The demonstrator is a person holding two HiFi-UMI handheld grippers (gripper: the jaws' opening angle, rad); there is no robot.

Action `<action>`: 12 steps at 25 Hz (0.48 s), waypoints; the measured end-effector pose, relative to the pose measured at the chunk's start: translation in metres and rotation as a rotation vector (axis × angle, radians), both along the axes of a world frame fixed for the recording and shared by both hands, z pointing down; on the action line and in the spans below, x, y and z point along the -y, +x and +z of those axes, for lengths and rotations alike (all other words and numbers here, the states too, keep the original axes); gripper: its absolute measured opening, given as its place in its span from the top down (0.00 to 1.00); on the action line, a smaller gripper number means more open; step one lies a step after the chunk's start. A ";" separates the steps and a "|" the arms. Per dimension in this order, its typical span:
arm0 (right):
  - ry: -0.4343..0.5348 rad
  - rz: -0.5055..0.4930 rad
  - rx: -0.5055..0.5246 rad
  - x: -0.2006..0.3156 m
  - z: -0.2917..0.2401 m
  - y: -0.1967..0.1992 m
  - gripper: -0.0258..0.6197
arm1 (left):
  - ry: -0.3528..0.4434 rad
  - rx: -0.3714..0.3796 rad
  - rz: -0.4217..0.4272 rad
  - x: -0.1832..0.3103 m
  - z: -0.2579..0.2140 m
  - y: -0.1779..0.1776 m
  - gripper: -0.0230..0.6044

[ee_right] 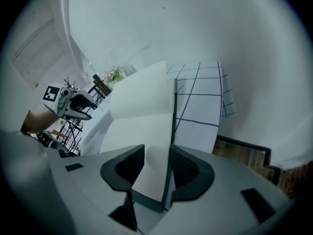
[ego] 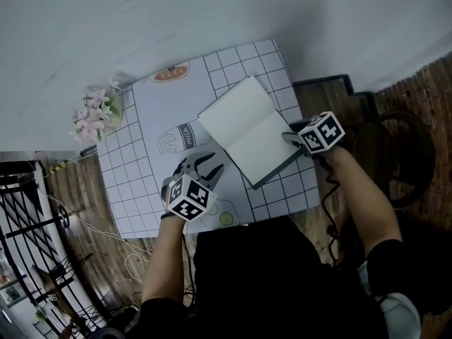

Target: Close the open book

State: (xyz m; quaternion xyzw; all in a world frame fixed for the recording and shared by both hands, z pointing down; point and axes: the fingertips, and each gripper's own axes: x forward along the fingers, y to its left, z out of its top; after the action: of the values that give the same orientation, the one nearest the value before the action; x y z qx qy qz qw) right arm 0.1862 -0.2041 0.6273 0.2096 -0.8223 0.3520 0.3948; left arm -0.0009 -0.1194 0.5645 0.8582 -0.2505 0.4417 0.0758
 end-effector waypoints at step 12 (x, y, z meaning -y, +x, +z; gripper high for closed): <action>-0.209 0.260 0.213 -0.045 -0.003 -0.032 0.77 | -0.016 0.006 0.060 -0.020 0.003 -0.028 0.72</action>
State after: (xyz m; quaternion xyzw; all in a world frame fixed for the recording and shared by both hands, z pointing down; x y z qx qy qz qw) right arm 0.1539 -0.1588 0.6242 0.2335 -0.7844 0.5036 0.2766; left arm -0.0290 -0.0997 0.5676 0.8632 -0.2212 0.4486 0.0687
